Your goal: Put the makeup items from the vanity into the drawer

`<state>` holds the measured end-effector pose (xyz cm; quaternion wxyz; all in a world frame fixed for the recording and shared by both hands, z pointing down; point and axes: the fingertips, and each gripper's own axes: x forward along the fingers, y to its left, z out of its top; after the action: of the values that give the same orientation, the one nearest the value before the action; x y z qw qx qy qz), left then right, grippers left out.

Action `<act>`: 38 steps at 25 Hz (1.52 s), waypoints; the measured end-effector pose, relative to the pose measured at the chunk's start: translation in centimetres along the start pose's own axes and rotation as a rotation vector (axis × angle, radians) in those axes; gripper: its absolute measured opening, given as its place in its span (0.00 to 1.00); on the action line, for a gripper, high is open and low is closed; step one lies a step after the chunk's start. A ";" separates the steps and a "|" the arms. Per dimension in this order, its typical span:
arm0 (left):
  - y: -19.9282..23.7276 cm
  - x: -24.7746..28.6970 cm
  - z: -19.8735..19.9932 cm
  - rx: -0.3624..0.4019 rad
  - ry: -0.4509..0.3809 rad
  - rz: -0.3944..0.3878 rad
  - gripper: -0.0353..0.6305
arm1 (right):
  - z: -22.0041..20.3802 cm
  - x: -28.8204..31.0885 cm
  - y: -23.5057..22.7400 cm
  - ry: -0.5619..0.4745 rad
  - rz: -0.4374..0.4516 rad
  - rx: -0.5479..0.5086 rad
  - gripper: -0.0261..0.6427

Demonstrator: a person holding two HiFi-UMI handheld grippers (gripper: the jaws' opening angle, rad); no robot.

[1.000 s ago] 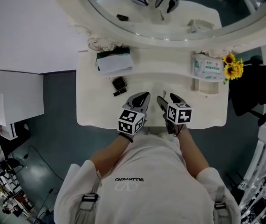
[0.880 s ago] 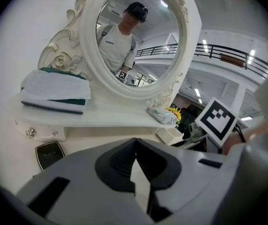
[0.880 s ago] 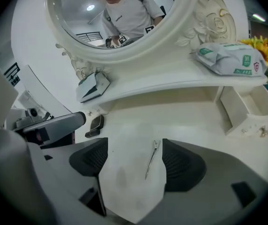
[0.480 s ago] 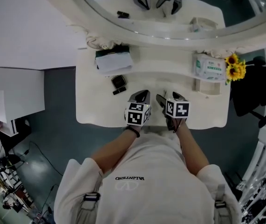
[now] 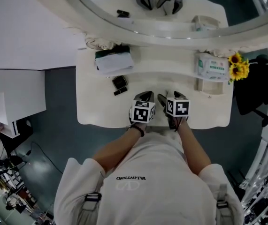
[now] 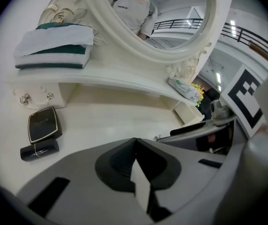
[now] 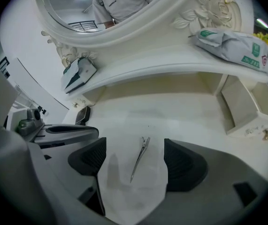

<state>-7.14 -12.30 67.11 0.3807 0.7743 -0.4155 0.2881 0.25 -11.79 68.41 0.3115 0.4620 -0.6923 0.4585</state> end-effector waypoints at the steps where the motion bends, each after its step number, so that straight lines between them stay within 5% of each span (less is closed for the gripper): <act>1: 0.0 0.1 0.0 -0.001 0.001 -0.001 0.05 | -0.1 0.1 0.0 0.005 -0.002 -0.006 0.63; 19: 0.3 1.4 1.9 -0.009 -0.015 -0.020 0.06 | -0.1 1.8 -1.1 0.065 -0.056 0.001 0.61; 38: 0.6 1.8 2.6 -0.005 -0.012 -0.037 0.06 | -1.2 1.9 -2.7 0.141 -0.254 -0.014 0.44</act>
<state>-6.44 -15.46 67.25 0.3855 0.7826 -0.4041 0.2750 2.04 -11.80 71.48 0.4181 0.5104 -0.6079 0.4418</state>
